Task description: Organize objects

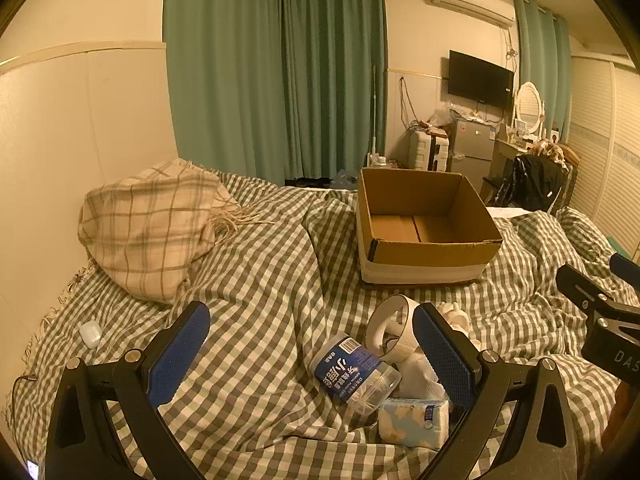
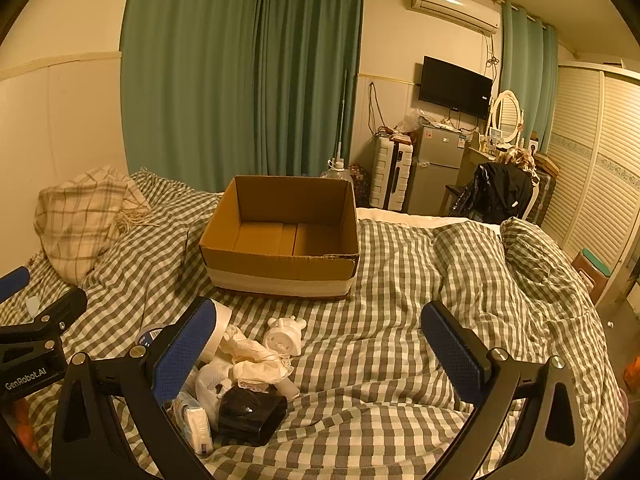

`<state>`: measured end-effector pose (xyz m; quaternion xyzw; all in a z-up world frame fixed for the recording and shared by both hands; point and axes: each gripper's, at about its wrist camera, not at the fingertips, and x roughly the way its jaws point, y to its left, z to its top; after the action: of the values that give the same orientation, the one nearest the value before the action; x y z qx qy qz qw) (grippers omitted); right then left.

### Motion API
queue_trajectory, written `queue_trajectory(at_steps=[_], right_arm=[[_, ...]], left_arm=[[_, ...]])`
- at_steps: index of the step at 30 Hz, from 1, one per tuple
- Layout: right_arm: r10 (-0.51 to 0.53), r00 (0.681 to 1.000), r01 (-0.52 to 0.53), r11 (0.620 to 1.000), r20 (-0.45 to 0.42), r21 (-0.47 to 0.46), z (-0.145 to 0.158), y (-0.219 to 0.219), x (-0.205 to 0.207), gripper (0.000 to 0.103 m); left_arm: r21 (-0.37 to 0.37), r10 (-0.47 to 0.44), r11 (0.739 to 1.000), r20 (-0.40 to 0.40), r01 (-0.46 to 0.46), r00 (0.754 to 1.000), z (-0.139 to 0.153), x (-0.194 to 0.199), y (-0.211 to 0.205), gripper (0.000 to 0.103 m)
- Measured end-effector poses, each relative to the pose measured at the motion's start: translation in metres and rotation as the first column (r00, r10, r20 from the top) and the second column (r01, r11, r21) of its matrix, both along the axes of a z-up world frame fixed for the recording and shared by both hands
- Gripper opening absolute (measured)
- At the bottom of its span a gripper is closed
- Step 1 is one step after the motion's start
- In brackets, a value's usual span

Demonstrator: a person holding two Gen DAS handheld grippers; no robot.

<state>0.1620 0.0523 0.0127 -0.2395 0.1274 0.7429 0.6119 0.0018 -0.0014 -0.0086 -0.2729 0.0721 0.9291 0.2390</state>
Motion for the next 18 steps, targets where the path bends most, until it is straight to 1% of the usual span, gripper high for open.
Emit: queue_trajectory(at_steps=[18], right_arm=[[-0.001, 1.0, 0.001, 1.0, 0.001, 0.001, -0.0024, -0.0011, 0.0009, 0.103]], left_arm=[[-0.002, -0.019, 1.0, -0.009, 0.019, 1.0, 0.0022, 0.0013, -0.0001, 0.103]])
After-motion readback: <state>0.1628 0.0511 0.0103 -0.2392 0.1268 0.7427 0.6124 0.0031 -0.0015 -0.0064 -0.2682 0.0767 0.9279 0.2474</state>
